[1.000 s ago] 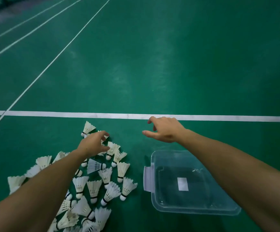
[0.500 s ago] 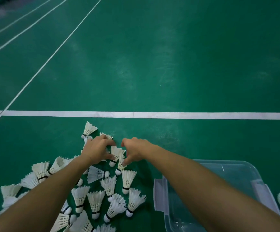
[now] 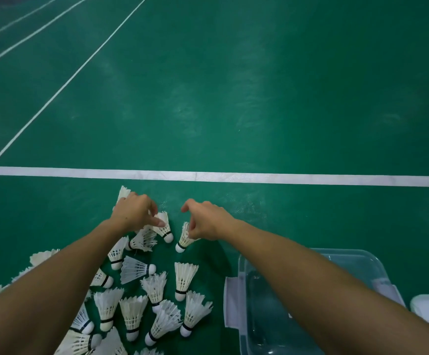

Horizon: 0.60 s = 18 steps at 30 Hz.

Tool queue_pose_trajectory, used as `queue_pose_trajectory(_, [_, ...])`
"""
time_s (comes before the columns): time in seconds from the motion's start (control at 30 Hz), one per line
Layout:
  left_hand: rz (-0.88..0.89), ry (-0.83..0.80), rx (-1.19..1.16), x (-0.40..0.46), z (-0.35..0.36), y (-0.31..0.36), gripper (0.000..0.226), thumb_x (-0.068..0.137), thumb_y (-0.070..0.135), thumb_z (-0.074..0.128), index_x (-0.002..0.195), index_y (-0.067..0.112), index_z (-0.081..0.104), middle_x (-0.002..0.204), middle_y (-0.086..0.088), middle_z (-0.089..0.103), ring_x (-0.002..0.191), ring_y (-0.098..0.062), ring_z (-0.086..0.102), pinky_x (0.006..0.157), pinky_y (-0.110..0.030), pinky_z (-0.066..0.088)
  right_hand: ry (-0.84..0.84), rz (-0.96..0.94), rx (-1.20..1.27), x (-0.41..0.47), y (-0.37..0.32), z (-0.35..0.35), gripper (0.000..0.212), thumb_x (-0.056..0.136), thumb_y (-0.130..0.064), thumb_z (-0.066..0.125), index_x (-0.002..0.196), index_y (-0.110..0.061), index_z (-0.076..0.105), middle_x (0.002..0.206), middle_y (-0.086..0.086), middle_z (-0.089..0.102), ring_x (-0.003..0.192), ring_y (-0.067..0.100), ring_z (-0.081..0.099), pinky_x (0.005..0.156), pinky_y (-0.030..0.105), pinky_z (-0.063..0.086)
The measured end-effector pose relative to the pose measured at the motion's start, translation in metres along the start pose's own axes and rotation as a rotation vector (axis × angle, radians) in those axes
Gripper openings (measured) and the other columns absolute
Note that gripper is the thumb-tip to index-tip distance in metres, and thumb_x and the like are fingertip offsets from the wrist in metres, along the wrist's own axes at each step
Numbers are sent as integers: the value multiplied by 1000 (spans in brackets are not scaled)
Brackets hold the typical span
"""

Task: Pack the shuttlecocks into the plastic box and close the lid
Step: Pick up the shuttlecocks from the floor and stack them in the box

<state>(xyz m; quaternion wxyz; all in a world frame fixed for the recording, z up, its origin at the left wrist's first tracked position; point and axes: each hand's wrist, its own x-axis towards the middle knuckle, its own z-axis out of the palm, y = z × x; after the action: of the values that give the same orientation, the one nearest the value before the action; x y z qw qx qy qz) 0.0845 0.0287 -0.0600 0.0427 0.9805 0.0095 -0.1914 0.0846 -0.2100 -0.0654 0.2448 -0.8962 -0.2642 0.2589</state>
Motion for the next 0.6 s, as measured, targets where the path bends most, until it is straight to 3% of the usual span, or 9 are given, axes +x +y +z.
queue_pose_trajectory(0.13, [-15,78,-219,-7,-3,4,60,57,70,77,83,16,80,89,-1,79,84,-17,69,78,-39,60,106,6,56,-27,11,-35,63,85,-16,71,142,-23,43,99,-5,75,101,23,66,87,48,57])
queue_pose_trajectory(0.2, [-7,160,-309,-16,-11,8,58,59,65,79,83,12,81,90,-3,79,89,-21,69,81,-44,61,160,-1,92,-51,13,-58,63,84,-15,71,140,-24,44,90,-10,75,97,20,66,85,47,56])
queue_pose_trajectory(0.4, [179,436,-433,-66,-51,49,48,61,70,79,76,24,76,83,8,73,93,-27,66,87,-53,57,349,-16,224,-165,18,-104,56,86,-14,75,137,-22,51,83,-9,76,81,10,70,81,39,58])
queue_pose_trajectory(0.53, [319,478,-526,-125,-61,87,41,66,69,80,73,29,74,84,13,71,93,-27,63,87,-50,52,422,46,273,-260,35,-89,53,86,-13,79,131,-25,54,83,-7,76,72,5,69,76,31,58])
queue_pose_trajectory(0.6, [345,477,-557,-149,-61,106,37,68,67,79,72,31,72,86,13,70,96,-26,61,87,-46,47,378,116,315,-292,51,-64,51,86,-13,80,129,-25,55,84,-6,75,71,5,69,77,34,59])
